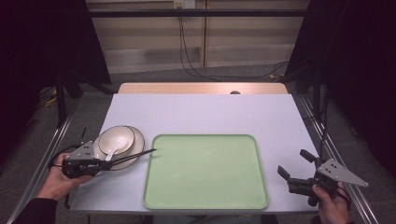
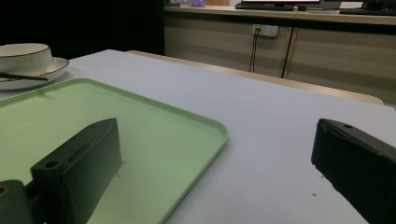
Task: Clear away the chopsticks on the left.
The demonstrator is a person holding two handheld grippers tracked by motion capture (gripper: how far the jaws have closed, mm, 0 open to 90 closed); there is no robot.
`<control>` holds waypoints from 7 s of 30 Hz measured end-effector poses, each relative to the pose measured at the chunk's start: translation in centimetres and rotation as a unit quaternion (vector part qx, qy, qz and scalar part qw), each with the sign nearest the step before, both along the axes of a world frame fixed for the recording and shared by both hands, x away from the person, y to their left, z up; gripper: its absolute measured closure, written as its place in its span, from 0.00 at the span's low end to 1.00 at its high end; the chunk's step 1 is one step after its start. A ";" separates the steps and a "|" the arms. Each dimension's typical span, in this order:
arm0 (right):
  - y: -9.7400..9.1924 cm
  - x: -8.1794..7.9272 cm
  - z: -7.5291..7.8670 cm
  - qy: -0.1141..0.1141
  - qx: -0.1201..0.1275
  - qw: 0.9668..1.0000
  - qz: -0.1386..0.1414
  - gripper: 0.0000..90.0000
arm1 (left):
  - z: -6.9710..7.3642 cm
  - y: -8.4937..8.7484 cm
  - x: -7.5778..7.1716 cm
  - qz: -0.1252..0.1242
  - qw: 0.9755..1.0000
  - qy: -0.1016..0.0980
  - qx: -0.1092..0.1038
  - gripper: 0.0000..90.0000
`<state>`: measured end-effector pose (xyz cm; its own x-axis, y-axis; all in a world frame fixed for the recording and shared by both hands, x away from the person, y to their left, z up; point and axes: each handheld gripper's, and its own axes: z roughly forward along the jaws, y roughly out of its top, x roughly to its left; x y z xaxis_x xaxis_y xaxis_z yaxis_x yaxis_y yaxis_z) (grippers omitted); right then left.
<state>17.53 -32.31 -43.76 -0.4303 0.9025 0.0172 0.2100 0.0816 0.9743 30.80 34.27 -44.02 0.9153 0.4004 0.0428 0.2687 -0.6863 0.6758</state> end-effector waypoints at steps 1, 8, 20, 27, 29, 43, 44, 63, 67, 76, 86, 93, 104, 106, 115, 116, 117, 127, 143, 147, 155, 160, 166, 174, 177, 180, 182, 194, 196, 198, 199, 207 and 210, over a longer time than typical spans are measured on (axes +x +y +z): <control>-0.1 0.0 0.0 -0.001 -0.002 1.000 0.004 0.01 | 0.0 0.0 0.0 -0.001 1.000 0.001 0.000 0.95; 0.0 0.0 0.0 0.001 0.002 1.000 0.002 0.01 | 0.3 0.1 -0.3 0.011 1.000 0.017 -0.015 0.96; 0.0 0.1 0.0 -0.003 0.001 1.000 0.004 0.01 | 1.6 0.2 -3.0 0.065 0.995 0.038 -0.058 0.96; 0.1 0.2 0.0 -0.002 0.003 1.000 0.011 0.01 | 2.7 -1.1 -5.9 0.111 0.989 0.041 -0.087 0.96; 0.1 0.2 0.0 -0.001 0.004 1.000 0.010 0.01 | 3.1 -1.8 -6.5 0.123 0.987 0.039 -0.091 0.96; 0.3 0.4 0.1 -0.003 0.005 1.000 0.017 0.01 | 3.7 -7.9 -8.2 0.191 0.969 0.061 -0.146 0.96; 0.3 0.4 0.1 -0.004 0.005 1.000 0.017 0.01 | 3.6 -8.3 -8.1 0.194 0.968 0.063 -0.148 0.96; 0.3 0.4 0.1 -0.005 0.002 1.000 0.016 0.01 | 1.2 -13.6 -6.7 0.287 0.943 0.095 -0.139 0.96; 0.4 0.4 0.1 -0.004 0.002 1.000 0.016 0.01 | 0.4 -14.3 -6.5 0.317 0.934 0.105 -0.128 0.96; 0.3 0.4 0.0 -0.004 0.000 1.000 0.020 0.01 | -0.8 -15.9 -6.1 0.366 0.917 0.121 -0.107 0.96; 0.4 0.4 0.0 -0.004 -0.001 1.000 0.023 0.01 | -1.9 -16.2 -5.1 0.382 0.912 0.123 -0.089 0.96; 0.3 0.3 0.0 -0.002 -0.001 1.000 0.020 0.02 | -2.5 -16.3 -4.9 0.383 0.910 0.133 -0.086 0.95; 0.4 0.2 0.0 0.000 -0.001 1.000 0.021 0.02 | -2.6 -16.2 -4.7 0.376 0.912 0.136 -0.091 0.94; 0.4 0.2 0.0 0.000 -0.002 1.000 0.021 0.02 | -2.6 -16.2 -4.7 0.376 0.911 0.139 -0.094 0.92; 0.4 0.2 0.0 -0.001 -0.002 1.000 0.020 0.02 | -2.3 -15.9 -4.8 0.353 0.920 0.130 -0.112 0.85; 0.3 0.2 0.0 0.000 -0.002 1.000 0.022 0.02 | -2.2 -15.9 -4.8 0.345 0.922 0.128 -0.116 0.82; 0.4 0.2 0.0 -0.002 -0.002 1.000 0.024 0.02 | -2.1 -15.8 -5.0 0.336 0.926 0.125 -0.120 0.80; 0.4 0.3 0.0 -0.003 -0.002 1.000 0.024 0.02 | -0.7 -14.8 -6.2 0.266 0.952 0.056 -0.140 0.44; 0.4 0.3 0.0 -0.003 0.001 1.000 0.018 0.02 | 0.8 -9.8 -8.4 0.187 0.967 0.017 -0.174 0.15; 0.4 0.3 0.0 -0.003 0.001 1.000 0.018 0.02 | 1.3 -8.6 -8.7 0.172 0.969 0.016 -0.178 0.14; 0.4 0.2 0.0 -0.001 0.001 1.000 0.021 0.02 | 2.5 -5.1 -9.0 0.161 0.974 -0.022 -0.159 0.15; 0.4 0.3 0.0 -0.003 -0.001 1.000 0.020 0.02 | 3.3 -2.7 -9.1 0.174 0.972 -0.035 -0.156 0.13; 0.4 0.3 0.0 -0.005 -0.002 1.000 0.021 0.02 | 3.4 0.0 -8.3 0.161 0.976 -0.033 -0.144 0.14; 0.4 0.3 0.0 0.000 -0.002 1.000 0.024 0.02 | 1.8 1.3 -5.8 0.158 0.980 -0.031 -0.116 0.11; 0.4 0.3 0.0 -0.001 -0.001 1.000 0.022 0.02 | 1.6 1.3 -4.8 0.154 0.982 -0.029 -0.108 0.08; 0.4 0.3 0.0 -0.002 -0.001 1.000 0.020 0.02 | 1.4 1.2 -3.8 0.150 0.984 -0.027 -0.090 0.07; 0.4 0.3 0.0 -0.001 -0.002 1.000 0.020 0.02 | 1.1 1.3 -3.3 0.150 0.985 -0.026 -0.078 0.10; 0.3 0.2 0.0 -0.001 -0.003 1.000 0.021 0.02 | -0.1 1.8 -1.2 0.143 0.988 -0.012 -0.058 0.61; 0.3 0.2 0.0 0.001 -0.002 1.000 0.023 0.02 | -0.2 1.4 -1.2 0.131 0.990 -0.010 -0.052 0.65; 0.3 0.3 0.0 0.001 -0.003 1.000 0.022 0.02 | -0.2 1.1 -1.1 0.122 0.992 -0.004 -0.041 0.68; 0.3 0.2 0.0 0.002 -0.002 1.000 0.021 0.02 | -0.3 0.9 -1.0 0.119 0.992 -0.006 -0.035 0.69; 0.3 0.2 0.0 0.002 -0.004 1.000 0.021 0.02 | -0.5 0.5 -0.7 0.110 0.994 0.009 -0.019 0.83; 0.3 0.2 0.0 0.003 -0.003 1.000 0.020 0.02 | -0.5 0.1 -0.5 0.095 0.995 0.014 -0.014 0.85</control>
